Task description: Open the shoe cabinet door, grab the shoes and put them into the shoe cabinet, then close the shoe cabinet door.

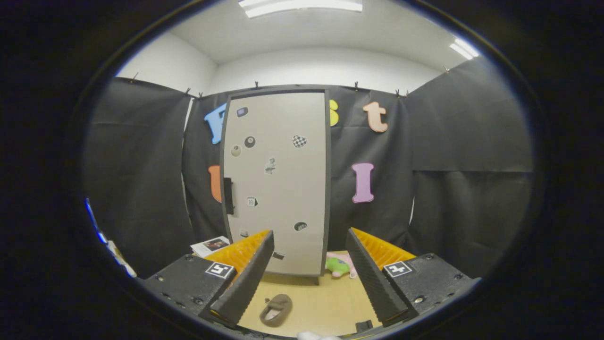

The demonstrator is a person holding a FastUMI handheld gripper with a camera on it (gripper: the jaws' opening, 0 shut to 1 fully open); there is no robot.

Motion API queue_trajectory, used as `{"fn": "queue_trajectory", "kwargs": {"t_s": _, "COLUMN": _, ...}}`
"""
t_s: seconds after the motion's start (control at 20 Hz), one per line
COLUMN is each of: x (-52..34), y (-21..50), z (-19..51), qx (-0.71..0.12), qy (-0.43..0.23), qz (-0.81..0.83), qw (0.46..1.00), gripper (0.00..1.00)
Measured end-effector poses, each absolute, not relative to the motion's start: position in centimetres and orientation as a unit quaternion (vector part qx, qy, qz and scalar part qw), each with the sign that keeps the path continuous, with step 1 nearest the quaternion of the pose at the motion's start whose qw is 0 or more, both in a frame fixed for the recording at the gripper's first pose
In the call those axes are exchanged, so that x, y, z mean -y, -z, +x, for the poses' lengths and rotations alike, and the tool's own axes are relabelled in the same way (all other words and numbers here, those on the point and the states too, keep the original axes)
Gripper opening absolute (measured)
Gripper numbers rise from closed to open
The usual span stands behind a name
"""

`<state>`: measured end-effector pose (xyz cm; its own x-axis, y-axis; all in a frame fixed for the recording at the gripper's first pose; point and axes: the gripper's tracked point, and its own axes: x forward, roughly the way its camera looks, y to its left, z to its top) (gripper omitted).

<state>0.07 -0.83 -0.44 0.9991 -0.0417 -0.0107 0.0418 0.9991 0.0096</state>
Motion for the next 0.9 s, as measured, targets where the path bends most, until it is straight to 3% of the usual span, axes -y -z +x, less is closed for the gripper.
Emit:
{"fn": "queue_trajectory", "kwargs": {"t_s": 0.45, "x": -3.7, "y": 0.6, "z": 2.7, "qx": -0.006, "qy": 0.017, "qz": 0.003, "qw": 1.000, "gripper": 1.00}}
{"fn": "queue_trajectory", "kwargs": {"t_s": 0.9, "x": -14.4, "y": 0.2, "z": 11.8, "qx": -0.009, "qy": -0.026, "qz": 0.015, "qw": 0.999, "gripper": 1.00}}
